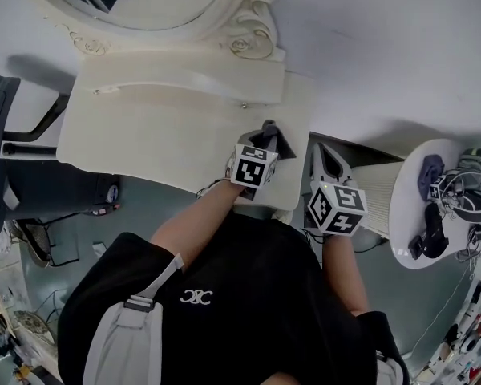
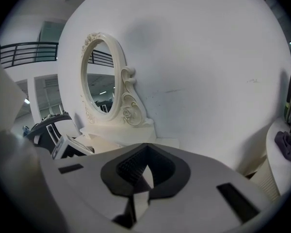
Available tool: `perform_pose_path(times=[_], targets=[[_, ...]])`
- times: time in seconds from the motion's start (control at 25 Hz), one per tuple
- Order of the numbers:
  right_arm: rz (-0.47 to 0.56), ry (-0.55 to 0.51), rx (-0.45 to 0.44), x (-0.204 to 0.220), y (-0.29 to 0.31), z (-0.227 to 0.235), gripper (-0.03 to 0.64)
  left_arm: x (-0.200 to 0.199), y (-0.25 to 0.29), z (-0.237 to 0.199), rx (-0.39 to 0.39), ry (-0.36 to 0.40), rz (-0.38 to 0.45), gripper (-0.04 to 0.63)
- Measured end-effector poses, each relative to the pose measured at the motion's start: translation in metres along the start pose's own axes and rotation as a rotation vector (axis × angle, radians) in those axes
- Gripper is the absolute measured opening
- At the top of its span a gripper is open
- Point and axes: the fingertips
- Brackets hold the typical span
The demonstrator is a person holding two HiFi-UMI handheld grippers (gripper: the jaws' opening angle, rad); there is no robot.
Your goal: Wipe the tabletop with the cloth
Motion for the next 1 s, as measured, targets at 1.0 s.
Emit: perform_pose_path(times=[1.0], targets=[[0.215, -0.084, -0.174, -0.069, 0.005, -0.076, 0.002, -0.102, -0.189, -0.031, -0.221, 0.007, 0.329, 0.061]])
Point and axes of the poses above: the fingertips, and each gripper's own axes: y forward along the fingers, z to its right, x out of its underside, and after that the axes turned 9 degrees about -z, right-handed
